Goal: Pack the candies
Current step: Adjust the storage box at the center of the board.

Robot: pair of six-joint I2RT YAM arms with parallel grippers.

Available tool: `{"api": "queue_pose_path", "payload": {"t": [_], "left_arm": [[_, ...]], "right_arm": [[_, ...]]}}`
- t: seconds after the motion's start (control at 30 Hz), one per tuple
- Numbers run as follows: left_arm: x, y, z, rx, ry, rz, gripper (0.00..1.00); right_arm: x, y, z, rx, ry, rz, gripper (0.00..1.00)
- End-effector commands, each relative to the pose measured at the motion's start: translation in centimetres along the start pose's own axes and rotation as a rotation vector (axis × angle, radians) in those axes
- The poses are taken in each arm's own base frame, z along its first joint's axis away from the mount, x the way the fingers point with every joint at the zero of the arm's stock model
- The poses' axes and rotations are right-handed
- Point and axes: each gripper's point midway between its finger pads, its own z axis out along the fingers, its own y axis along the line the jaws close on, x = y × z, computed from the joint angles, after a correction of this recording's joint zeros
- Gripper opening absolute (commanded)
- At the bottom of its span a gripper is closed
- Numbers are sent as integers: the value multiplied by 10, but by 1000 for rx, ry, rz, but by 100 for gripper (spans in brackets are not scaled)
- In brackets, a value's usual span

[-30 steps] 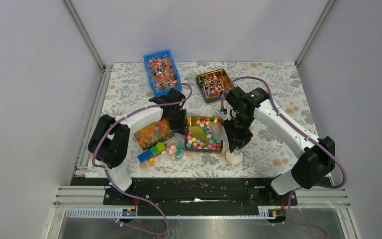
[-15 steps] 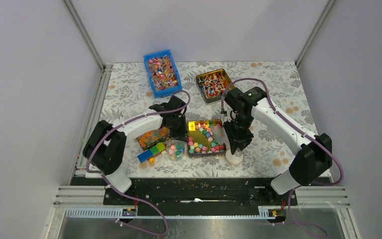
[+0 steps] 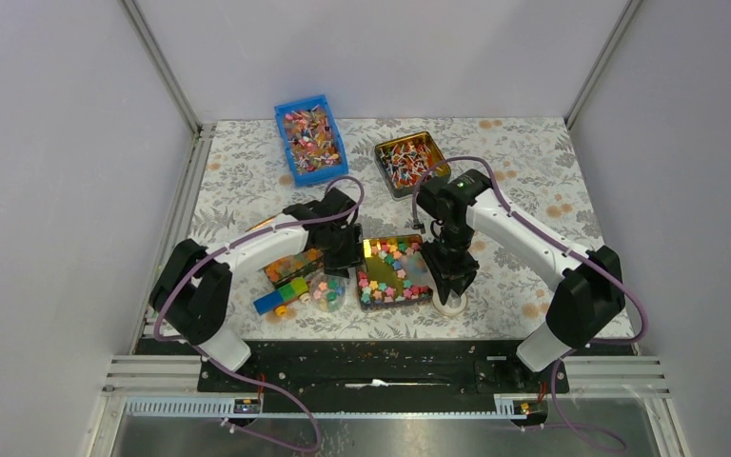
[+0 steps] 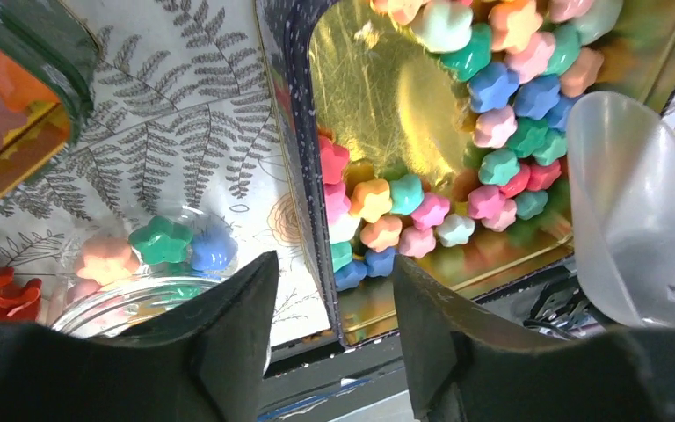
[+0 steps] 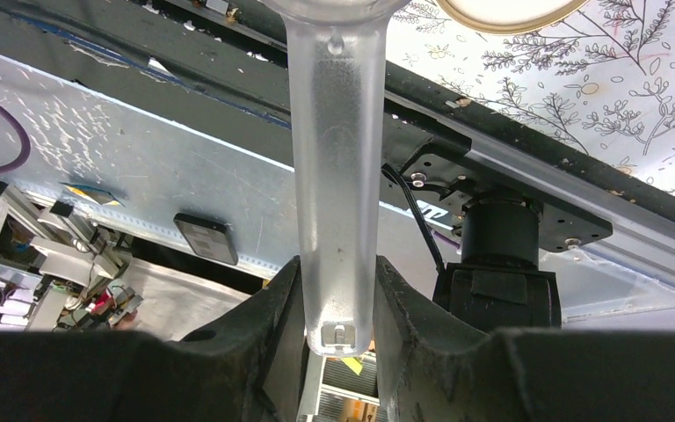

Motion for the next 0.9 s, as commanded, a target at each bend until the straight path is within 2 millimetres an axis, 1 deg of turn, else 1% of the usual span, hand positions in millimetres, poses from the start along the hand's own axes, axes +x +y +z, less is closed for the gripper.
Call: {"api": "queue_pose_path", "payload": {"t": [0.0, 0.07, 0.17, 0.3, 0.43, 0.6, 0.87], "left_arm": [[-34, -7, -10, -4, -80, 89, 52], [-43, -3, -9, -29, -79, 105, 52], [-51, 1, -3, -51, -65, 125, 48], [-51, -1, 4, -39, -42, 126, 35], [-44, 0, 9, -32, -18, 96, 14], [-34, 2, 8, -11, -16, 37, 0], [-22, -4, 6, 10, -31, -45, 0]], "right_arm": [[6, 1, -9, 23, 7, 0, 0], [7, 1, -8, 27, 14, 0, 0], [9, 1, -6, 29, 30, -2, 0], [11, 3, -5, 32, 47, -7, 0], [12, 5, -5, 34, 58, -12, 0], [15, 5, -5, 52, 77, -10, 0], [18, 6, -10, 92, 111, -18, 0]]}}
